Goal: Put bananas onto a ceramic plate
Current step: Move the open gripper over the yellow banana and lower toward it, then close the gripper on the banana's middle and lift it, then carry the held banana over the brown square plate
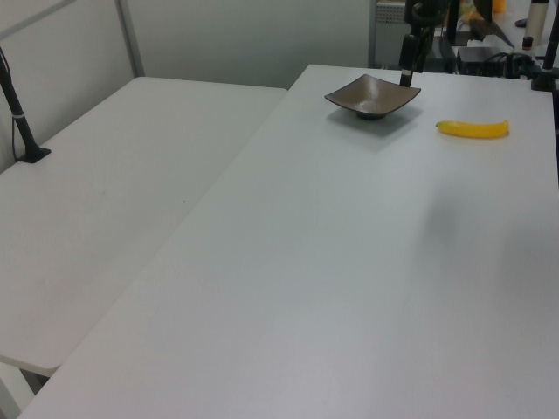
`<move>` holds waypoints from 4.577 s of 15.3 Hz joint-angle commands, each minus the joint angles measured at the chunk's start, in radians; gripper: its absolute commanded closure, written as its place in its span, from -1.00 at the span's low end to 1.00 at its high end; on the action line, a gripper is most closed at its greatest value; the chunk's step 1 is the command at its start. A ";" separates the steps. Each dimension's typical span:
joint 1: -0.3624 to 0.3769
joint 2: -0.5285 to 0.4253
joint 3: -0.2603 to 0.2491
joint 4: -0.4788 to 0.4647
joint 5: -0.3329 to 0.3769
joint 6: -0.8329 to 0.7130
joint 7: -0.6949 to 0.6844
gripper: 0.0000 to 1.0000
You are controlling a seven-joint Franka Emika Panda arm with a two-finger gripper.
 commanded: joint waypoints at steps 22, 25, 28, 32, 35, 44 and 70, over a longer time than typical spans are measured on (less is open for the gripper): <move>-0.063 -0.012 -0.055 -0.095 -0.185 0.015 -0.076 -1.00; -0.108 -0.006 -0.092 -0.136 -0.185 0.060 -0.124 -1.00; -0.141 0.012 -0.144 -0.191 -0.185 0.155 -0.136 -1.00; -0.236 0.084 -0.146 -0.198 -0.185 0.232 -0.139 -1.00; -0.264 0.138 -0.146 -0.196 -0.185 0.235 -0.203 -1.00; -0.349 0.227 -0.146 -0.191 -0.185 0.278 -0.362 -1.00; -0.365 0.301 -0.129 -0.009 -0.035 0.147 -0.408 0.67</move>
